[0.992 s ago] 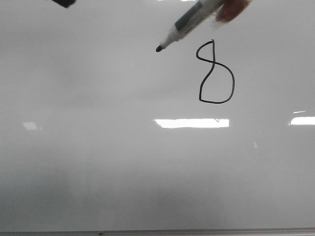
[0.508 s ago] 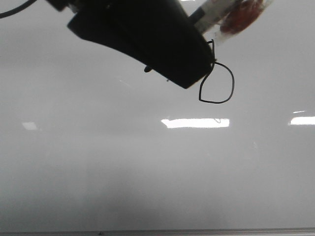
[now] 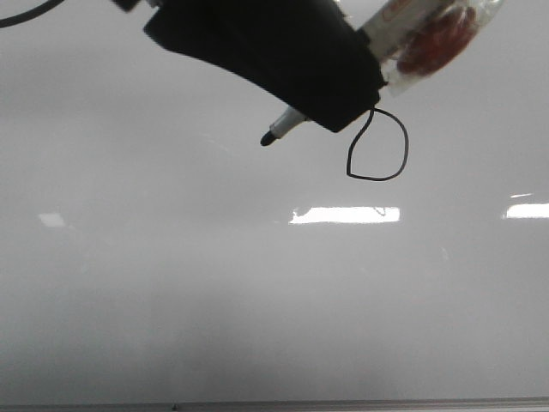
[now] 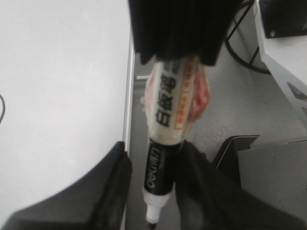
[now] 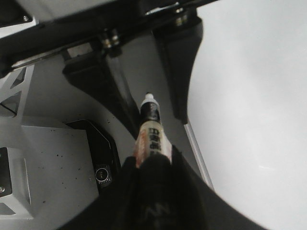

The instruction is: Write number 8 on whiteboard

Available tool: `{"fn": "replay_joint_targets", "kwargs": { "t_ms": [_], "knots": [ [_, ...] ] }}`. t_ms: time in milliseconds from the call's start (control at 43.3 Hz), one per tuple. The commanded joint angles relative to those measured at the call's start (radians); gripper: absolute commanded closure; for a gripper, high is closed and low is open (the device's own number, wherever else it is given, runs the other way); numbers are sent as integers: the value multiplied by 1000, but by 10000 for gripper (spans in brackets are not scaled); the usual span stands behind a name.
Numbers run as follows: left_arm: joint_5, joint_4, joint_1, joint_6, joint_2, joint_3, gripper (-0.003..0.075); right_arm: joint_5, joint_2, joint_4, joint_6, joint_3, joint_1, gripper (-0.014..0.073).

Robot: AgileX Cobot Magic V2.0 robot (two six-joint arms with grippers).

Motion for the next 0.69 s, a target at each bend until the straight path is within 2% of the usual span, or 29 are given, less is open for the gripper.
{"fn": "replay_joint_targets", "kwargs": {
  "t_ms": [0,69,138,277,346,392,577,669],
  "knots": [
    [-48,-44,-5,0,-26,-34,602,-31,-18,35,-7,-26,4,686],
    [-46,-44,-5,0,-26,-34,646,-30,-18,35,-7,-26,4,648],
    [-44,-44,-5,0,-26,-34,680,-28,-18,35,-7,-26,4,543],
    [-35,-30,2,-27,-26,-34,693,-18,-18,22,-4,-28,4,195],
    [-34,46,12,-114,-38,-36,693,5,-24,-25,36,-37,-1,89],
    [-27,115,25,-188,-51,-36,693,22,-33,-84,89,-46,-14,66],
    [68,500,125,-639,-133,-36,693,61,-110,-349,380,-55,-92,97],
    [141,656,199,-844,-162,-36,693,62,-137,-425,443,-55,-126,97]
  ]
}}
